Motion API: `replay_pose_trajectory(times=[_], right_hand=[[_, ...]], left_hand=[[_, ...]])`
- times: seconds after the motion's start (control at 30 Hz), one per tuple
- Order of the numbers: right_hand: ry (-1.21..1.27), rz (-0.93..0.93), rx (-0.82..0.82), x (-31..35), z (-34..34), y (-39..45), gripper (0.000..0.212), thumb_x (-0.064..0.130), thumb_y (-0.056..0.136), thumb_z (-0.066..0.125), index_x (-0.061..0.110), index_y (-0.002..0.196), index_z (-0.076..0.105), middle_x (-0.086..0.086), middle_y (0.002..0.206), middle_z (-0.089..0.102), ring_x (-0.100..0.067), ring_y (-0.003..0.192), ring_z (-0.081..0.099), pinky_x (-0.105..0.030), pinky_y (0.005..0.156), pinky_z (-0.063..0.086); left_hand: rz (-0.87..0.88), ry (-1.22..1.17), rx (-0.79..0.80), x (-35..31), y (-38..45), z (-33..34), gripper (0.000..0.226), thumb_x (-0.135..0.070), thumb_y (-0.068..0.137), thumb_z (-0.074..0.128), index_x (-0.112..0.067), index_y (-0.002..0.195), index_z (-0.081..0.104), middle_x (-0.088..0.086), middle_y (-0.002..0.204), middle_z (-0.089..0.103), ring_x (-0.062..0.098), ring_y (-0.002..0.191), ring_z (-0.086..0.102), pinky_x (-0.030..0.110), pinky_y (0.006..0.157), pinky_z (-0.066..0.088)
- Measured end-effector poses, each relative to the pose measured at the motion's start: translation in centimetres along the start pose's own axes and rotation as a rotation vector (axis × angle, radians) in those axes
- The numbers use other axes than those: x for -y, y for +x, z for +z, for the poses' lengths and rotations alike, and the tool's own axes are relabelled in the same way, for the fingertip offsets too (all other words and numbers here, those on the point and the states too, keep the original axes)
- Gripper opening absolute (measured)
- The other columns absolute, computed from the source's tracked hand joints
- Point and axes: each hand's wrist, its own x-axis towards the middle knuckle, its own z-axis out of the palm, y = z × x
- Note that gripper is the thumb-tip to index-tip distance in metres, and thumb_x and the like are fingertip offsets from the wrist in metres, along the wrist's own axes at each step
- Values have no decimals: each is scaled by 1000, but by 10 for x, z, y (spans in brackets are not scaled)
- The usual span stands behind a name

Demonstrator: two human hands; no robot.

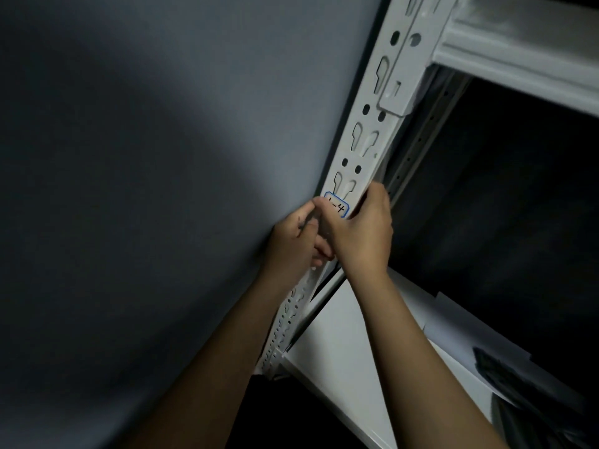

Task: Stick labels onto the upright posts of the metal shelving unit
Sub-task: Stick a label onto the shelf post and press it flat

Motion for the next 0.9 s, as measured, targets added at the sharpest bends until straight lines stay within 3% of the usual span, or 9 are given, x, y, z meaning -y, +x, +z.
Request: replay_pose_trajectory(times=[0.07, 0.23, 0.5, 0.57, 0.67, 0.73, 0.9], right_hand=[[24, -43, 52, -3, -3, -1, 53, 36, 78, 76, 11, 117, 52, -2, 114, 51, -14, 100, 52, -20, 72, 33], [58, -75, 129, -11, -14, 8, 38, 29, 77, 78, 14, 109, 64, -3, 104, 60, -15, 90, 59, -33, 82, 51], [102, -146, 345, -22, -32, 13, 37, 12, 84, 67, 21, 119, 62, -1, 112, 66, -3, 94, 62, -24, 89, 51], [87, -99, 256, -17, -24, 9, 37, 27, 78, 72, 21, 114, 63, 0, 108, 66, -6, 93, 62, -30, 88, 53], [-44, 34, 51, 1, -9, 4, 57, 58, 69, 73, 14, 103, 60, -1, 103, 63, -19, 93, 61, -39, 80, 52], [-57, 58, 13, 6, -4, 5, 53, 57, 76, 70, 13, 103, 60, -2, 104, 62, -22, 94, 60, -41, 80, 51], [109, 55, 76, 2, -14, 5, 24, 40, 81, 72, 21, 95, 66, 4, 91, 67, -13, 83, 63, -36, 76, 54]], left_hand=[[-2, -4, 0, -1, -2, 0, 39, -10, 100, 35, -46, 105, 50, -1, 48, 57, 7, 45, 52, 18, 47, 42], [-30, 13, -21, 3, -1, 6, 45, -11, 99, 37, -34, 138, 40, -1, 47, 59, 11, 46, 57, 24, 53, 47], [-37, 11, -51, 7, -2, 9, 47, -11, 99, 37, -31, 141, 38, -1, 46, 59, 11, 45, 56, 23, 50, 46], [-25, 8, -60, 7, 0, 9, 41, -13, 100, 38, -30, 137, 43, -1, 45, 58, 12, 45, 55, 26, 52, 46], [-3, 28, -78, 6, 1, 9, 34, -17, 100, 39, -34, 128, 50, -2, 43, 56, 10, 42, 53, 28, 52, 46], [2, 51, -69, 5, 0, 8, 41, -13, 100, 38, -40, 130, 43, -3, 44, 56, 8, 42, 54, 26, 52, 47], [-14, 55, -62, 7, -1, 7, 46, -12, 99, 38, -28, 141, 39, -1, 48, 60, 13, 50, 58, 32, 59, 52]])
